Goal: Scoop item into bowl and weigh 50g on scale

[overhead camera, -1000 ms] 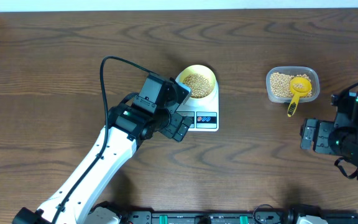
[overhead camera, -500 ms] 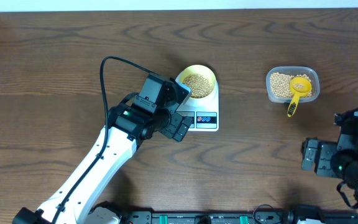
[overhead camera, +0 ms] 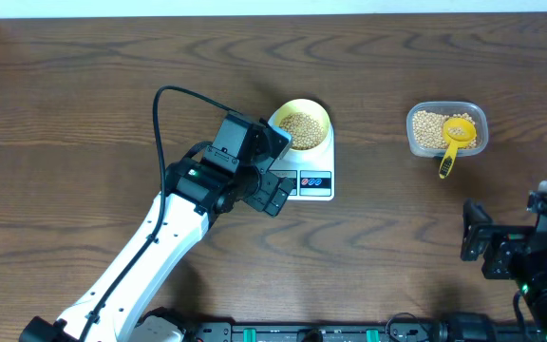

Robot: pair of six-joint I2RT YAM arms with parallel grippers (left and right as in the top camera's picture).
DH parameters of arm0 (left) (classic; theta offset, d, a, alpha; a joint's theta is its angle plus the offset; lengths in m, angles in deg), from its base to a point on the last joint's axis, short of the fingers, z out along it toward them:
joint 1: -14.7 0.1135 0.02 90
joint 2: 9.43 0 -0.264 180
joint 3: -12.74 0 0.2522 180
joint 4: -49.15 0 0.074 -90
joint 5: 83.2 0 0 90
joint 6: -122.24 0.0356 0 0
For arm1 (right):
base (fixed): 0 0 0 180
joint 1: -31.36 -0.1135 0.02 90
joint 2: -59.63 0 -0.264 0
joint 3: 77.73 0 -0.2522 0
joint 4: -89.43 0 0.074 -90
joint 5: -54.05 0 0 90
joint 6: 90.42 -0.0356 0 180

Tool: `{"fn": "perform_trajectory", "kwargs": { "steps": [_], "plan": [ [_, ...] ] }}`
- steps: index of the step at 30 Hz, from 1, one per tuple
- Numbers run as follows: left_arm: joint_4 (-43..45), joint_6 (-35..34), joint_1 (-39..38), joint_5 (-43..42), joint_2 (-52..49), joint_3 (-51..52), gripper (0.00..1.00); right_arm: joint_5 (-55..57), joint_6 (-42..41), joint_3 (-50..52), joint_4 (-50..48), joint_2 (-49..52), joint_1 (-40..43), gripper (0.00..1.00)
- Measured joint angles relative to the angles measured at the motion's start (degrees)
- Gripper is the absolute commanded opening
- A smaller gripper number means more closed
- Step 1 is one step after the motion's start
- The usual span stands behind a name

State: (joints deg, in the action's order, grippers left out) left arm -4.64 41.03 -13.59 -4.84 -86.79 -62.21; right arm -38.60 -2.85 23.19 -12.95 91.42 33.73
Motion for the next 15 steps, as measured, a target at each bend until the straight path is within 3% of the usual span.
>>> {"fn": "perform_trajectory", "kwargs": {
  "steps": [15],
  "plan": [
    [0.0, 0.0, 0.0, 0.0, 0.0, 0.0, 0.96, -0.3, 1.9, 28.7, -25.7, -20.0, -3.6, 0.99]
  ]
}}
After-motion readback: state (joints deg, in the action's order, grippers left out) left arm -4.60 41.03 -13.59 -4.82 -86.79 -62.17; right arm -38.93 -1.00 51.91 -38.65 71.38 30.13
